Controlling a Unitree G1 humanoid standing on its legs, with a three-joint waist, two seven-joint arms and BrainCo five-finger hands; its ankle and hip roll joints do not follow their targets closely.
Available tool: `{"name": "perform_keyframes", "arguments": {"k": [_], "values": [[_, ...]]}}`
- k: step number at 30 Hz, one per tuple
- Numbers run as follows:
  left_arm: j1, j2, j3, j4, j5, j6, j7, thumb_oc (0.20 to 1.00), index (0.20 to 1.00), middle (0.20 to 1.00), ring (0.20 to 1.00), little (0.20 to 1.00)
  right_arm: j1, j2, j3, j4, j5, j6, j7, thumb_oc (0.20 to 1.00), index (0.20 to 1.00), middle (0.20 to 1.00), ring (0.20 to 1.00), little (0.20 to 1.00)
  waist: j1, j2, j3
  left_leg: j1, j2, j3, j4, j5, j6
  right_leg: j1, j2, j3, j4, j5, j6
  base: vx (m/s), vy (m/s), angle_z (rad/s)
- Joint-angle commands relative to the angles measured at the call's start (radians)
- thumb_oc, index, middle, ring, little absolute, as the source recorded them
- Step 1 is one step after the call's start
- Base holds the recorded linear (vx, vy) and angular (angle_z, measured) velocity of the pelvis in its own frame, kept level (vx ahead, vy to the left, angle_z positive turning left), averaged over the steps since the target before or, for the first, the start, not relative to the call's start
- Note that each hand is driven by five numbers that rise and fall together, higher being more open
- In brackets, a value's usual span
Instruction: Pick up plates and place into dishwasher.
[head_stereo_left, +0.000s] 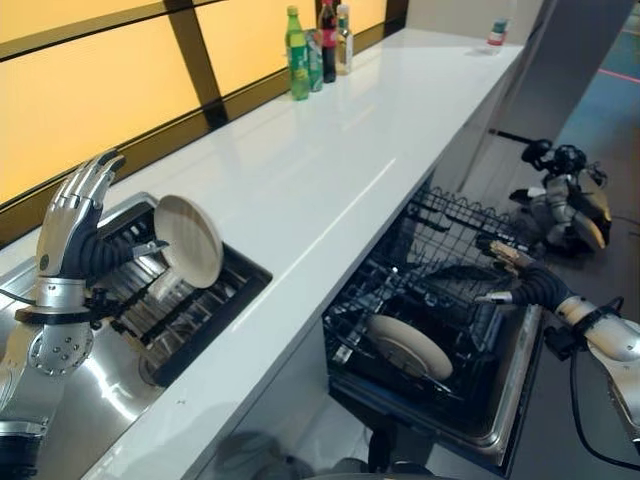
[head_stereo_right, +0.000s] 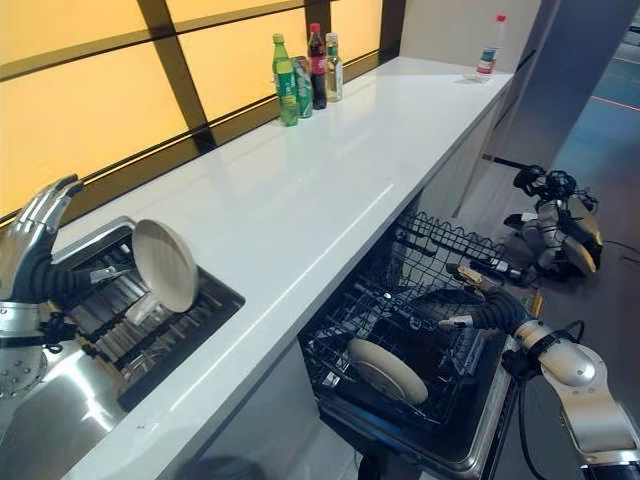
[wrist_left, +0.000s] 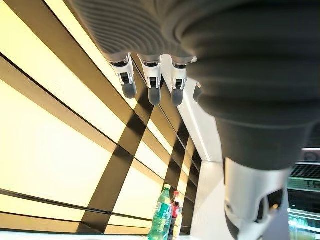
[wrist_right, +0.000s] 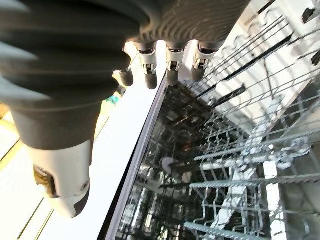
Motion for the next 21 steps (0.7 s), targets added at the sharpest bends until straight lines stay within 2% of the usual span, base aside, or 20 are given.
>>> {"name": "perform_keyframes", "arguments": {"k": [1,9,16,21], "values": [[0.001,0.028,0.059,0.002,-0.07,-0.032,-0.016,1.0,1.0,1.0,1.0,1.0,-0.041,-0.023,0.012,-0.024,0.02,-0.058,-0.016,1.0,1.0,1.0,1.0,1.0,0.003,-0.016,-0.105,-0.038,0.005,-0.013,-0.08,0.134,-0.042,0.107,-0.045,-0.018,0.115,-0.183,0.067,0.09,0.087,0.03],[0.013,0.061,0.061,-0.002,-0.072,-0.045,-0.084,1.0,1.0,1.0,1.0,1.0,-0.012,-0.007,0.002,-0.049,-0.007,-0.005,-0.002,1.0,1.0,1.0,1.0,1.0,-0.008,-0.002,-0.129,0.009,-0.011,-0.012,-0.1,0.109,-0.028,0.11,-0.067,-0.011,0.12,-0.179,0.092,0.12,0.086,0.12],[0.015,0.099,0.013,0.017,0.014,-0.033,-0.03,1.0,1.0,1.0,1.0,1.0,0.022,-0.025,-0.025,-0.046,0.022,-0.002,0.01,1.0,1.0,1.0,1.0,1.0,-0.026,-0.011,-0.118,0.022,-0.013,0.004,-0.113,0.099,-0.012,0.101,-0.074,0.0,0.104,-0.161,0.109,0.08,0.045,0.01],[-0.014,0.13,-0.046,0.044,0.137,-0.016,0.071,1.0,1.0,1.0,1.0,1.0,0.027,-0.04,-0.021,-0.031,0.034,-0.002,0.011,1.0,1.0,1.0,1.0,1.0,-0.041,-0.012,-0.106,0.019,-0.014,0.014,-0.11,0.093,-0.006,0.088,-0.08,0.01,0.101,-0.152,0.119,0.07,0.039,-0.03]]}}
